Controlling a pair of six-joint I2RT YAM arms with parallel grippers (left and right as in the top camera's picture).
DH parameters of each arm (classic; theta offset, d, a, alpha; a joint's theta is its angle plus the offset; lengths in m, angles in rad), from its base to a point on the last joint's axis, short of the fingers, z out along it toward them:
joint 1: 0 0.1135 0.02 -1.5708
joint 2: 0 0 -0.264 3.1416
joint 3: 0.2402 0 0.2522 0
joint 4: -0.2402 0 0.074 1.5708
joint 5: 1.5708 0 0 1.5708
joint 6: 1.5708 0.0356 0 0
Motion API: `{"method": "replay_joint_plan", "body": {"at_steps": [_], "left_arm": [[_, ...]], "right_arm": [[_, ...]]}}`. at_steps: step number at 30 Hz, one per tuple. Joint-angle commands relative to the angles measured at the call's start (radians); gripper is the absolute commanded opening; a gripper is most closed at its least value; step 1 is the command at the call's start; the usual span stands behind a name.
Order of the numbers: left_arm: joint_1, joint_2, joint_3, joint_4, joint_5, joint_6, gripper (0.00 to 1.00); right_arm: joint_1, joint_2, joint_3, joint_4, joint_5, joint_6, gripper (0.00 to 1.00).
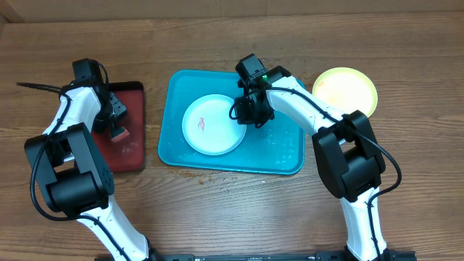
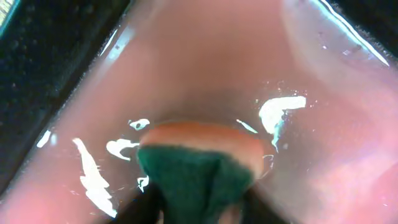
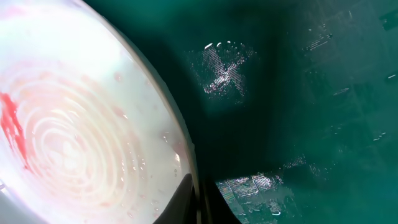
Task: Clean dirty plates on tray and stack at the side
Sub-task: 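Dip the sponge into the red tray with the left gripper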
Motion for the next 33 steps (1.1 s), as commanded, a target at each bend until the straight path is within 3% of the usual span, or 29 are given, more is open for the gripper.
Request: {"method": "replay_joint_plan", "body": {"at_steps": [1, 3, 6, 7, 8, 17, 19, 23, 24, 27, 28, 30, 31, 33], "left_arm": [[-0.001, -0.018, -0.010, 0.002, -0.013, 0.003, 0.04], [-0.001, -0.018, -0.010, -0.003, -0.013, 0.003, 0.10], [-0.001, -0.018, -0.010, -0.037, 0.004, 0.003, 0.82], [-0.001, -0.018, -0.010, -0.049, 0.010, 0.003, 0.97], [-0.001, -0.018, -0.010, -0.055, 0.010, 0.003, 1.00], [0.000, -0.018, -0.010, 0.033, -0.010, 0.081, 0.98], [0.000, -0.018, -0.010, 0.050, -0.010, 0.106, 0.80], [0.000, -0.018, -0.010, 0.048, -0.009, 0.108, 0.09], [0.000, -0.018, -0.010, 0.042, -0.006, 0.107, 0.04], [0.000, -0.018, -0.010, 0.024, -0.006, 0.107, 0.08], [0.000, -0.018, -0.010, 0.013, -0.005, 0.107, 0.23], [0.000, -0.018, -0.010, -0.018, 0.002, 0.107, 0.78], [-0.001, -0.018, -0.010, -0.040, 0.015, 0.107, 0.96], [-0.001, -0.018, -0.010, -0.083, 0.061, 0.107, 1.00]], "right_arm": [[-0.001, -0.005, -0.006, 0.000, 0.018, 0.004, 0.04], [-0.001, -0.005, -0.006, 0.000, 0.018, 0.004, 0.04], [-0.001, -0.005, -0.006, 0.000, 0.018, 0.004, 0.04], [-0.001, -0.005, -0.006, 0.000, 0.018, 0.004, 0.04], [-0.001, -0.005, -0.006, 0.001, 0.018, 0.004, 0.04], [-0.001, -0.005, -0.006, -0.004, 0.018, 0.004, 0.04], [-0.001, -0.005, -0.006, -0.004, 0.018, 0.004, 0.04], [-0.001, -0.005, -0.006, -0.002, 0.018, 0.004, 0.04], [-0.001, -0.005, -0.006, -0.002, 0.018, 0.004, 0.04], [-0.001, -0.005, -0.006, 0.001, 0.018, 0.004, 0.04], [-0.001, -0.005, -0.006, 0.001, 0.018, 0.004, 0.04], [-0.001, -0.005, -0.006, 0.001, 0.018, 0.004, 0.04], [-0.001, -0.005, -0.006, 0.001, 0.018, 0.004, 0.04], [-0.001, -0.005, -0.006, 0.002, 0.018, 0.004, 0.04]]}}
